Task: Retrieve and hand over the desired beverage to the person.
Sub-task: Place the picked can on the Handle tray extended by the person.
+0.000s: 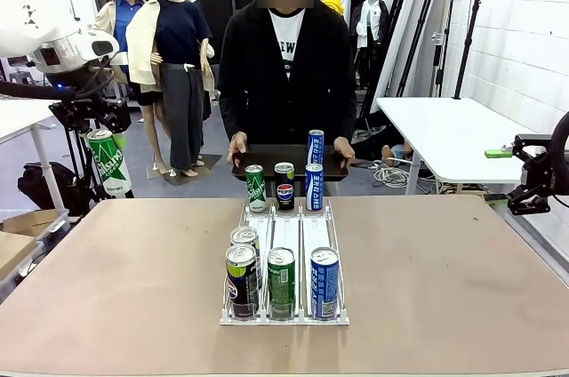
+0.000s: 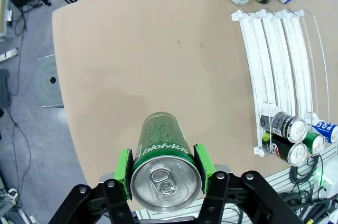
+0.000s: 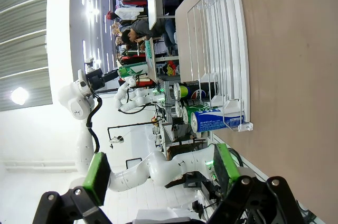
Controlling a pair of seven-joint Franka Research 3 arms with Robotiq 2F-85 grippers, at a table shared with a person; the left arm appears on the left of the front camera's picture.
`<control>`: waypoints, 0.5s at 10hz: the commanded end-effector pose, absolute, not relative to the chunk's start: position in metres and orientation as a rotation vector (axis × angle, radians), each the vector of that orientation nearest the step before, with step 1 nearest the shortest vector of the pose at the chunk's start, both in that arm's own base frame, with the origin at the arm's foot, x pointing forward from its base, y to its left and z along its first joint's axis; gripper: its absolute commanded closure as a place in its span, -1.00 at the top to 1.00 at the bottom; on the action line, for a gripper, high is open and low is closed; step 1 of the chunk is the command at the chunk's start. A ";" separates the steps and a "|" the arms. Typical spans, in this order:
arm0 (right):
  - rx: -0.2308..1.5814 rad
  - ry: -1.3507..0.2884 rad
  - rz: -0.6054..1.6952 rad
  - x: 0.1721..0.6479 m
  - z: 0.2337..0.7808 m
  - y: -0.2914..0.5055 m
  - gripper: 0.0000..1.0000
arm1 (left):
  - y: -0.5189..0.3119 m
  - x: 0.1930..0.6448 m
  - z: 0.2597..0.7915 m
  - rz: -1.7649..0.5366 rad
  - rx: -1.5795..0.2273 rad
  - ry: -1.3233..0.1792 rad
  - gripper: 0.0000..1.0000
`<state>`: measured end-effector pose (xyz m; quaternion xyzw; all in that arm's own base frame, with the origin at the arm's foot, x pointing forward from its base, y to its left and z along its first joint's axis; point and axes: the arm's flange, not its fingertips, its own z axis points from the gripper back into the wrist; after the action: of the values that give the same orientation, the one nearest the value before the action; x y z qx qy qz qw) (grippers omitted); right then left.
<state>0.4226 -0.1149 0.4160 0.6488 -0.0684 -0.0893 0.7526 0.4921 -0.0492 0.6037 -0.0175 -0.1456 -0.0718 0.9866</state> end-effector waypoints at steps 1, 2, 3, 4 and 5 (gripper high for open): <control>1.416 -0.150 -0.192 0.423 0.417 -0.114 1.00 | -0.049 0.494 0.610 -0.141 -0.034 -0.304 -1.00; 1.416 -0.150 -0.192 0.423 0.417 -0.114 1.00 | -0.049 0.494 0.610 -0.141 -0.034 -0.304 -1.00; 1.416 -0.150 -0.192 0.423 0.417 -0.114 1.00 | -0.049 0.494 0.610 -0.141 -0.034 -0.304 -1.00; 1.416 -0.150 -0.192 0.423 0.417 -0.114 1.00 | -0.049 0.494 0.610 -0.141 -0.034 -0.304 -1.00; 1.416 -0.150 -0.192 0.423 0.417 -0.114 1.00 | -0.049 0.494 0.610 -0.141 -0.034 -0.304 -1.00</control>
<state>0.4226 -0.1149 0.4160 0.6488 -0.0684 -0.0893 0.7526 0.4921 -0.0492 0.6037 -0.0175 -0.1456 -0.0718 0.9866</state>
